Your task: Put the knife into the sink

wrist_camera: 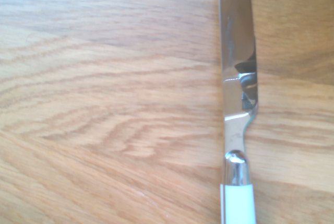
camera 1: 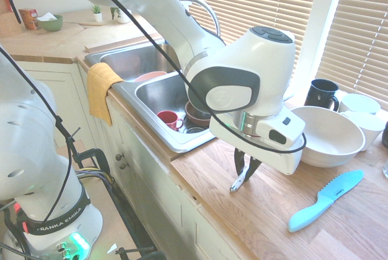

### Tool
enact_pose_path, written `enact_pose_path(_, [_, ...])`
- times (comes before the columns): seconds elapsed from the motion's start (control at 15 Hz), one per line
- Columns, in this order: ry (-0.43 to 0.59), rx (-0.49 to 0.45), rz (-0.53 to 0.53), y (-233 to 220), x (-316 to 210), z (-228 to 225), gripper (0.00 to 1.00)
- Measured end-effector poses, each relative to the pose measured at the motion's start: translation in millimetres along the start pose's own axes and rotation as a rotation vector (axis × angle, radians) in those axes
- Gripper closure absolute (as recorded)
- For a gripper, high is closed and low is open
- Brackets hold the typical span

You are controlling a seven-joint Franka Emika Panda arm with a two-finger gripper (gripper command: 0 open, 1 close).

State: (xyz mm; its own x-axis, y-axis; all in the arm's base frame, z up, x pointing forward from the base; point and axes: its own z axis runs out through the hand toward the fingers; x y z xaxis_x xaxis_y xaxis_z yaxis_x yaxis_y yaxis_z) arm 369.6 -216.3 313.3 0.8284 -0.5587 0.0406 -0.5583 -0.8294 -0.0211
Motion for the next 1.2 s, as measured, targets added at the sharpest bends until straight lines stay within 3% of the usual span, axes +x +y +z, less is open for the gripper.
enact_pose_path(0.2, [0.008,-0.001,0.032,-16.5,-1.0,-3.5,1.0])
enact_pose_path(0.33, [0.039,0.004,0.059,-53.2,-5.0,-16.9,1.0])
enact_pose_path(0.73, [0.107,0.029,0.182,-241.3,-71.8,-46.4,1.0])
enact_pose_path(0.93, [0.119,0.046,0.259,-321.2,-105.0,-33.4,1.0])
enact_pose_path(1.2, [0.124,0.03,0.303,-368.3,-115.8,11.6,1.0])
